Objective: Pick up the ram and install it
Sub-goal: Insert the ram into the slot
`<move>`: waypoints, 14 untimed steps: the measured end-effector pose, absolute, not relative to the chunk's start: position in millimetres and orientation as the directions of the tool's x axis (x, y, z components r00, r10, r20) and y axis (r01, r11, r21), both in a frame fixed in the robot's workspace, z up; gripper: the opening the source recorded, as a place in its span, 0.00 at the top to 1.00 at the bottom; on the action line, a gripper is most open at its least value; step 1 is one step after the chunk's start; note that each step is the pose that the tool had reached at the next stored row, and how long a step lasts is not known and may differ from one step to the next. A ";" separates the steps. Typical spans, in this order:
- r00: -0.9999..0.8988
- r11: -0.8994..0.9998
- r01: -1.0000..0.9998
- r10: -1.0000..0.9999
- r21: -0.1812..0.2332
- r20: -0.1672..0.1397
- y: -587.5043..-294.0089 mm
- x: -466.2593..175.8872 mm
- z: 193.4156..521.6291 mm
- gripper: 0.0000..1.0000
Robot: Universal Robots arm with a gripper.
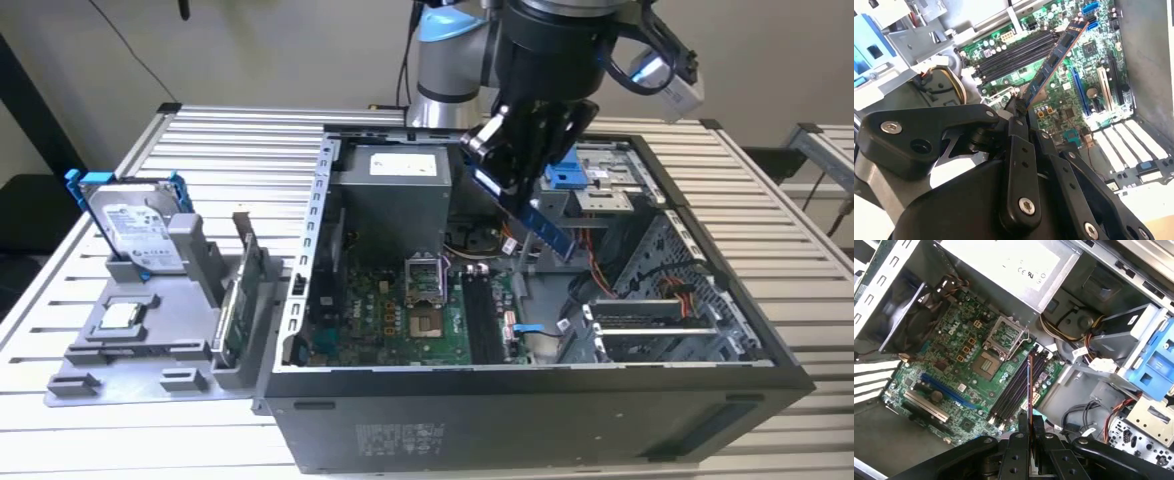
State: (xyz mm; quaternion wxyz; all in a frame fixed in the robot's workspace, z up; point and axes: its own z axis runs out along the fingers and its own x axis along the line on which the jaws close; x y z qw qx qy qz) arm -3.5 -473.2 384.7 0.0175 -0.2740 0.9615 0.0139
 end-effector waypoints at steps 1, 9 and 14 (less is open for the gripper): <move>-0.854 0.854 -0.520 -0.519 0.017 -0.041 -473.6 -3.5 384.4 0.86; -0.878 0.879 -0.477 -0.476 0.017 -0.041 -478.9 -3.5 383.0 0.86; -0.893 0.893 -0.449 -0.448 0.017 -0.041 -482.5 -3.5 382.2 0.86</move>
